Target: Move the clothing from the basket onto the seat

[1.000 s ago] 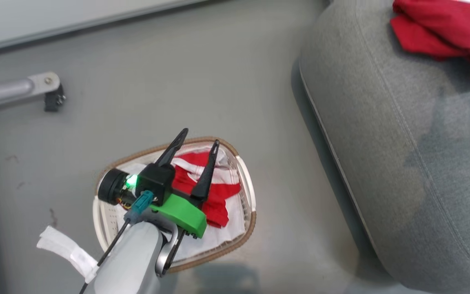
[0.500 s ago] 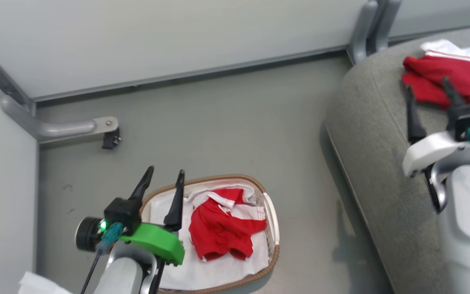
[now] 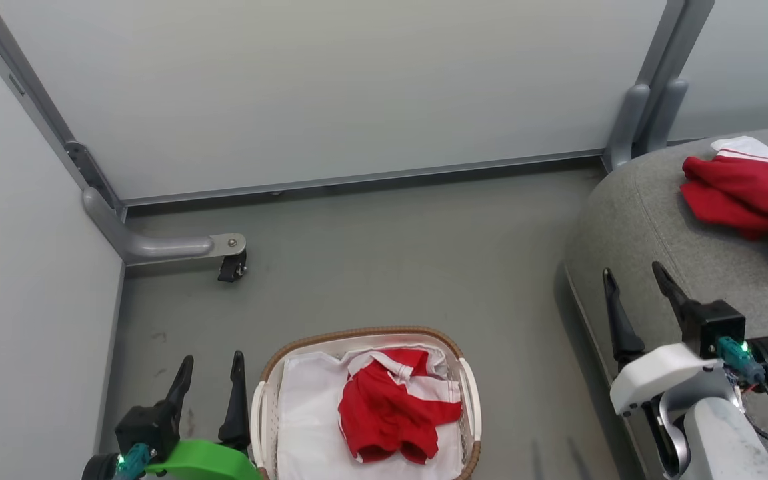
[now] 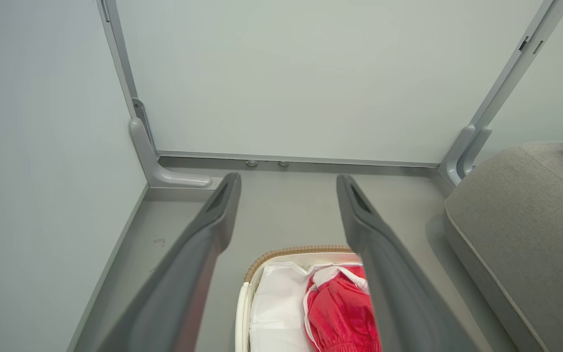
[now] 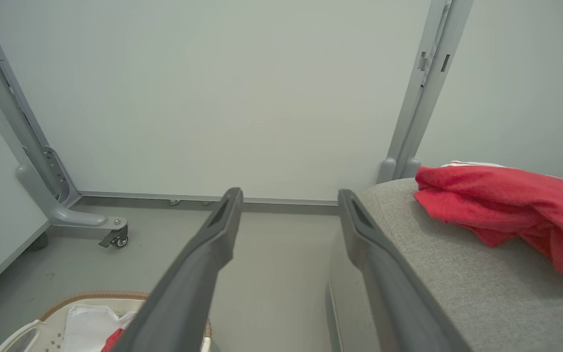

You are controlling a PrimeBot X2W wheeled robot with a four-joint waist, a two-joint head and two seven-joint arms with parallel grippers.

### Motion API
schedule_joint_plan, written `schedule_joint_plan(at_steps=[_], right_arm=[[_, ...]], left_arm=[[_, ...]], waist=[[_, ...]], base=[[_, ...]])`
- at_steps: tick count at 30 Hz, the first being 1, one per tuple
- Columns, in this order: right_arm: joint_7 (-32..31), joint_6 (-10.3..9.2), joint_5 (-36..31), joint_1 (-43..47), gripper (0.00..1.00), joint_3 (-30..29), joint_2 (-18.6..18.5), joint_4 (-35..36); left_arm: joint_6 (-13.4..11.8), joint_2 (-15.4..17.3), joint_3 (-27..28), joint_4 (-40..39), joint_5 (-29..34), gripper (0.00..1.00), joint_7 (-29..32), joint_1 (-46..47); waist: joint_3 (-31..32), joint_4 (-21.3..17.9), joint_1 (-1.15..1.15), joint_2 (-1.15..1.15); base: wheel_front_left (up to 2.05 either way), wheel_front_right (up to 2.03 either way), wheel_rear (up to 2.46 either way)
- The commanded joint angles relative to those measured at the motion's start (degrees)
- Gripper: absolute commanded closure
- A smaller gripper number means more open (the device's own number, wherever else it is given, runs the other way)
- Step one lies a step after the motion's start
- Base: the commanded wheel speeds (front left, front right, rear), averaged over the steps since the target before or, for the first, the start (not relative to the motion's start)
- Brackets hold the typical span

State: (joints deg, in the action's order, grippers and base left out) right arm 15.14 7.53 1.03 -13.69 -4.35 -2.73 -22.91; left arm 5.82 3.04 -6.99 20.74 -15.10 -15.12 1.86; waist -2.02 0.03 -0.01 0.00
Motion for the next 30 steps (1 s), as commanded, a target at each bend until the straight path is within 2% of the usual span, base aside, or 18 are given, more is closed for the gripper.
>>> schedule_joint_plan(at_steps=[1,9,30], right_arm=[[0.0,-0.08,0.9,1.7,0.0,0.3,-0.4,0.8],[0.0,-0.08,4.2,6.1,0.0,2.2,-0.3,2.4],[0.0,-0.08,5.3,6.9,0.0,3.2,-0.3,2.6]], left_arm=[[0.2,0.0,0.6,-0.3,-0.1,0.0,-0.1,-1.2],[0.6,-0.1,1.1,-0.6,-1.0,0.0,-0.1,-2.7],[0.5,-0.1,0.3,-0.2,-0.8,0.0,-0.1,-2.4]], waist=[[1.0,0.8,0.01,0.0],[1.9,1.0,0.01,0.0],[2.2,0.7,0.01,0.0]], base=[[0.0,0.0,0.0],[0.0,0.0,0.0],[0.0,0.0,0.0]])
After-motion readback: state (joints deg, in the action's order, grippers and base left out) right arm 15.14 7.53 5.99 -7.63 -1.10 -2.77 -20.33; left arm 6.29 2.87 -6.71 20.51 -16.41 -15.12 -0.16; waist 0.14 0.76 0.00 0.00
